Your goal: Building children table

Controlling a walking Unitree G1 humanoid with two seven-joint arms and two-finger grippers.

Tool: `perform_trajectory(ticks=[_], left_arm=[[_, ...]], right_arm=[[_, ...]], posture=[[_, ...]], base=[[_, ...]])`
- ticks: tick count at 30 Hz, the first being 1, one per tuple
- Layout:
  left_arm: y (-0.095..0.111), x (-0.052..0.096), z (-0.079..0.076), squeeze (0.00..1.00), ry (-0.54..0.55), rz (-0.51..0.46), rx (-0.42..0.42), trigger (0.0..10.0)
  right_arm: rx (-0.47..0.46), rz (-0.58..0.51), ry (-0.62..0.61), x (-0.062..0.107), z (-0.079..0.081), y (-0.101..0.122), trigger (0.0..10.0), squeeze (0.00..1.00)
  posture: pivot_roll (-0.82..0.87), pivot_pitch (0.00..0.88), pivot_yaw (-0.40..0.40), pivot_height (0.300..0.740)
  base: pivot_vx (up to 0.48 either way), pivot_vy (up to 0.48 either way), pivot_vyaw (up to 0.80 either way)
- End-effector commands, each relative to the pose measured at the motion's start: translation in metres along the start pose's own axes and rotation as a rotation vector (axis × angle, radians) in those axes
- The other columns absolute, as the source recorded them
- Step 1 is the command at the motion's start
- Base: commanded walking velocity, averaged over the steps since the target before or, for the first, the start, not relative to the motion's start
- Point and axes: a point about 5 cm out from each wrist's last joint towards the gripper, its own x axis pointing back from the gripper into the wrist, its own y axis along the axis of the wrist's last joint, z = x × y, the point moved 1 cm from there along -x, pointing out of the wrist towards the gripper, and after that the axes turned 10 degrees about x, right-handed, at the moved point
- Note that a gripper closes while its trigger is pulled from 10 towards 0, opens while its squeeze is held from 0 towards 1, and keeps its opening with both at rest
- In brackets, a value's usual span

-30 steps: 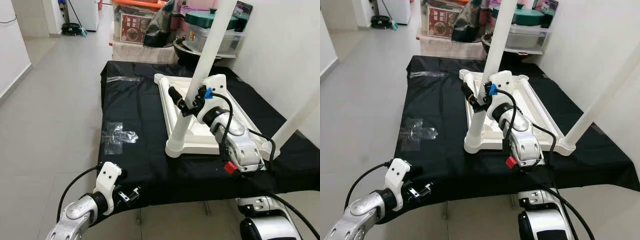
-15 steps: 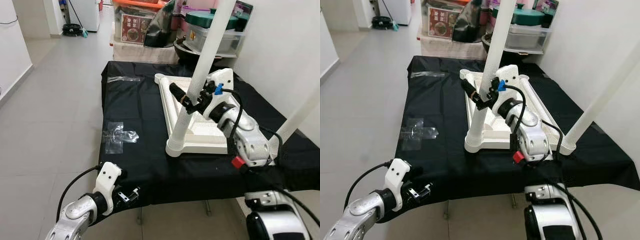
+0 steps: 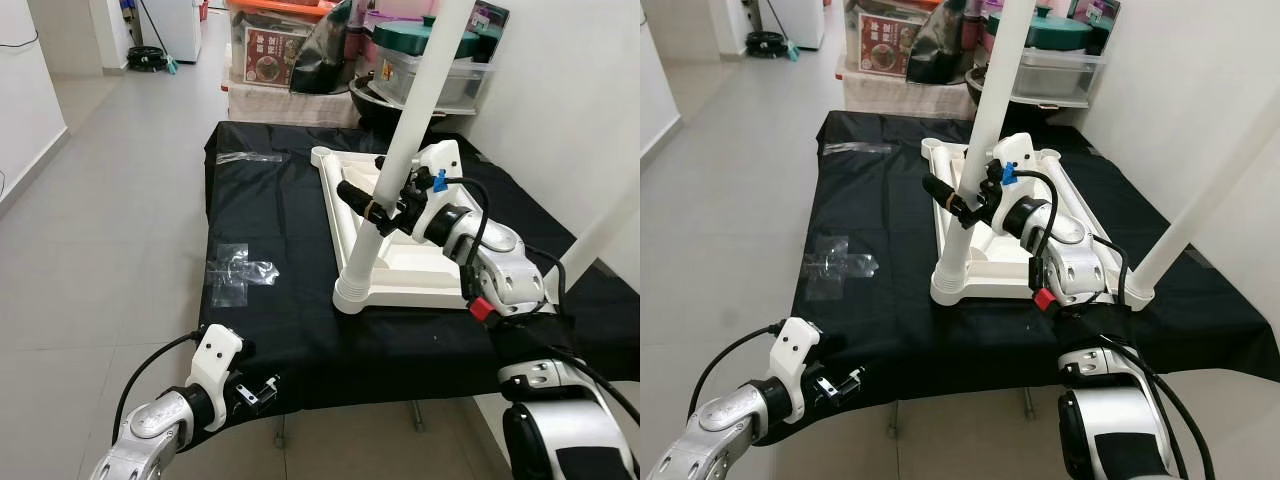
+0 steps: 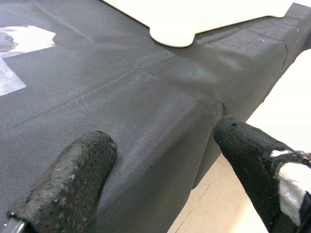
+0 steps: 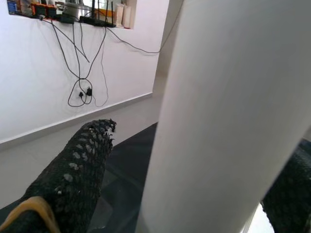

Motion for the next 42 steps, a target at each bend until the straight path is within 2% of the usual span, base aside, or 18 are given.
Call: perform_trajectory(ticks=[1, 13, 22, 23, 25, 26, 27, 28, 42], left_arm=[[-0.003, 0.002, 0.000, 0.00, -0.004, 0.021, 0.008, 10.0], [-0.003, 0.001, -0.001, 0.00, -0.009, 0.018, 0.006, 10.0], [-0.003, 0.001, -0.001, 0.00, -0.007, 0.019, 0.006, 10.0], [-0.003, 0.001, -0.001, 0.00, -0.008, 0.018, 0.006, 10.0], [-0.003, 0.001, -0.001, 0.00, -0.008, 0.018, 0.006, 10.0], [-0.003, 0.001, -0.002, 0.00, -0.009, 0.017, 0.007, 10.0], [-0.003, 0.001, -0.002, 0.00, -0.009, 0.017, 0.007, 10.0], [-0.003, 0.000, -0.002, 0.00, -0.009, 0.016, 0.008, 10.0], [-0.004, 0.002, -0.002, 0.00, -0.006, 0.015, 0.012, 10.0]], right_arm=[[0.011, -0.017, 0.010, 0.000, -0.004, 0.004, 10.0, 0.00], [-0.011, -0.043, 0.062, 0.002, -0.013, 0.003, 10.0, 0.00], [-0.010, -0.048, 0.072, 0.002, -0.014, 0.004, 10.0, 0.00], [-0.006, -0.047, 0.075, 0.001, -0.015, 0.004, 8.7, 0.00], [-0.006, -0.047, 0.075, 0.001, -0.015, 0.004, 8.7, 0.00], [-0.006, -0.048, 0.081, 0.001, -0.017, 0.004, 2.7, 0.00], [-0.006, -0.048, 0.081, 0.001, -0.017, 0.004, 2.7, 0.00], [-0.011, -0.049, 0.083, 0.002, -0.018, 0.004, 0.0, 0.00], [-0.023, -0.047, 0.102, 0.002, -0.019, -0.001, 0.0, 0.00]], posture=[[0.03, 0.000, -0.110, 0.740], [0.04, 0.000, -0.115, 0.740], [0.04, 0.000, -0.115, 0.740], [0.04, 0.000, -0.118, 0.740], [0.04, 0.000, -0.118, 0.740], [0.04, 0.000, -0.119, 0.740], [0.04, 0.000, -0.119, 0.740], [0.04, 0.000, -0.122, 0.740], [0.04, 0.000, -0.121, 0.740]], base=[[0.000, 0.000, 0.00], [0.000, 0.000, 0.00], [0.000, 0.000, 0.00], [0.000, 0.000, 0.00], [0.000, 0.000, 0.00], [0.000, 0.000, 0.00], [0.000, 0.000, 0.00], [0.000, 0.000, 0.00], [0.000, 0.000, 0.00]])
